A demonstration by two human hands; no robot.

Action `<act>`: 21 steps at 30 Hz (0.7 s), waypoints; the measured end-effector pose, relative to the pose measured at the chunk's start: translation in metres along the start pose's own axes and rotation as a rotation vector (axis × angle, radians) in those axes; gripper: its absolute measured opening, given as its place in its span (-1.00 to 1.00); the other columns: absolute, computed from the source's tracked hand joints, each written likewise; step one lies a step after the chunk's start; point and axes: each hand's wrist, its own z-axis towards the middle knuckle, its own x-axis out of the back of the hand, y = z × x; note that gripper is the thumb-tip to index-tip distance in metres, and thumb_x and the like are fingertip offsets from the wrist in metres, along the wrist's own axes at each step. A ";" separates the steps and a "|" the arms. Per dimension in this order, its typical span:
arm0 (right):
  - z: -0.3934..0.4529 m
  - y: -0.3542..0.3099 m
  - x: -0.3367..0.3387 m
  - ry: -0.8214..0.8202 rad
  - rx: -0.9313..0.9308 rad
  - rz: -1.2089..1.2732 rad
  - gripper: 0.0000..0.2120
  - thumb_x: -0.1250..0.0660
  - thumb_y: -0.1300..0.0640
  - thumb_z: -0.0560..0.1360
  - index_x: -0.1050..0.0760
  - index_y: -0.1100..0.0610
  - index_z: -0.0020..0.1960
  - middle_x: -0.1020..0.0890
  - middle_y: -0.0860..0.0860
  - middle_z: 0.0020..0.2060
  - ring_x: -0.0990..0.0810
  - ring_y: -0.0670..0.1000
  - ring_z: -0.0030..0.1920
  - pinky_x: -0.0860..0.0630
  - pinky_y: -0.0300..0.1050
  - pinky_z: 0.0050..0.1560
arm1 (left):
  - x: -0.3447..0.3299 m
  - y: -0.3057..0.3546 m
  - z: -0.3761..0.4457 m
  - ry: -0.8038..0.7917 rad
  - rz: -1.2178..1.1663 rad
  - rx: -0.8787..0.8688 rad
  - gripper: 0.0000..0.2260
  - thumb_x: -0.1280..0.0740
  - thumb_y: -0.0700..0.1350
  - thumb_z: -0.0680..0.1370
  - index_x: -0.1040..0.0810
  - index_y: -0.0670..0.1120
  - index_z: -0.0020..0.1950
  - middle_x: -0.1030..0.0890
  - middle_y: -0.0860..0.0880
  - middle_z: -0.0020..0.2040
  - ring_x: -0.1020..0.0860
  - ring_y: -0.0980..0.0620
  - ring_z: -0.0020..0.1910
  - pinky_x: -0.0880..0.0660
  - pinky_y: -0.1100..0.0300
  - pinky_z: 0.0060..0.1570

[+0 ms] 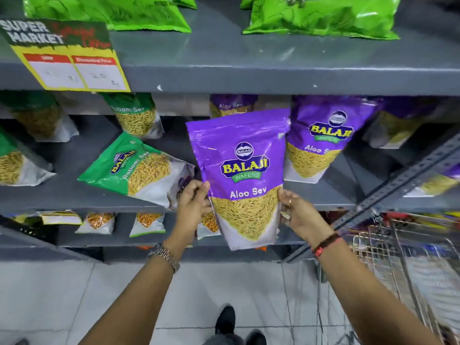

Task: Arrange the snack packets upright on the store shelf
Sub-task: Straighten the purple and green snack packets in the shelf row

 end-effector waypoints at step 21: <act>0.014 -0.048 -0.044 0.265 0.226 0.220 -0.71 -0.25 0.39 0.45 -0.45 0.08 -0.36 -0.46 -0.03 -0.45 -0.40 -0.13 -0.40 -0.35 -0.34 -0.43 | -0.013 0.051 0.041 -0.045 0.060 -0.180 -0.81 -0.17 -0.17 0.59 -0.33 -0.06 -0.24 -0.57 0.01 -0.17 -0.64 0.20 -0.32 -0.56 0.33 -0.37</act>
